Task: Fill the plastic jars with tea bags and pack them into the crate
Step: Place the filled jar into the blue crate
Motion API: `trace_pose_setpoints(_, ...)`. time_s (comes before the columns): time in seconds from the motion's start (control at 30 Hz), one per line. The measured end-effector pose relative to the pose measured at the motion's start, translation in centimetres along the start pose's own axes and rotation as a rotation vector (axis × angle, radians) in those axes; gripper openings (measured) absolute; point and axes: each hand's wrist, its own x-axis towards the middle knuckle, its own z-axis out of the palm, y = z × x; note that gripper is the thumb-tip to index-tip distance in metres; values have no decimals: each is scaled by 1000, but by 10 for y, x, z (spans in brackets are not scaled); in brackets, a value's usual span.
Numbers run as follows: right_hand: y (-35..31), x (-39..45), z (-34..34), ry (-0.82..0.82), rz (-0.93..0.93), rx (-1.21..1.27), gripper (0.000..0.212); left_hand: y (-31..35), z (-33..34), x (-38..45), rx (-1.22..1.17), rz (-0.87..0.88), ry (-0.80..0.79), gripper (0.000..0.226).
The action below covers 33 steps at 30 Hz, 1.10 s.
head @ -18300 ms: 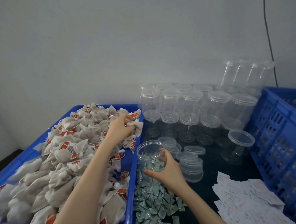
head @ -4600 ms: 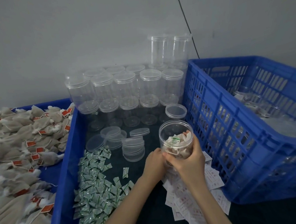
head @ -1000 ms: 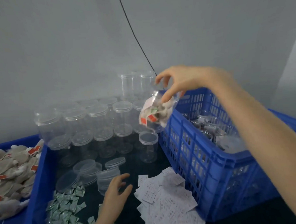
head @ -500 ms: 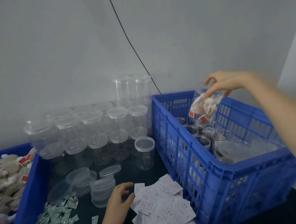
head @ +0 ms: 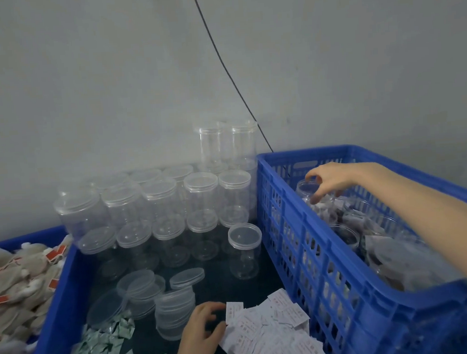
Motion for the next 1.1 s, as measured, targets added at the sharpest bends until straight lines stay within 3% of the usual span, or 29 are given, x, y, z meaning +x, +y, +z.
trace_pose_setpoints(0.4, -4, 37, 12, 56, -86, 3, 87, -4, 4, 6, -7, -21, -9, 33)
trace_pose_setpoints(0.73, 12, 49, 22, 58, -50, 178, 113, -3, -5, 5, 6, 19, -1, 34)
trace_pose_setpoints(0.83, 12, 52, 24, 63, -39, 173, 111, -3, -5, 3, 8, 23, 1, 33)
trace_pose_setpoints(1.1, 2, 59, 34, 285, -60, 149, 101, -5, -3, 1, 6, 9, 6, 33)
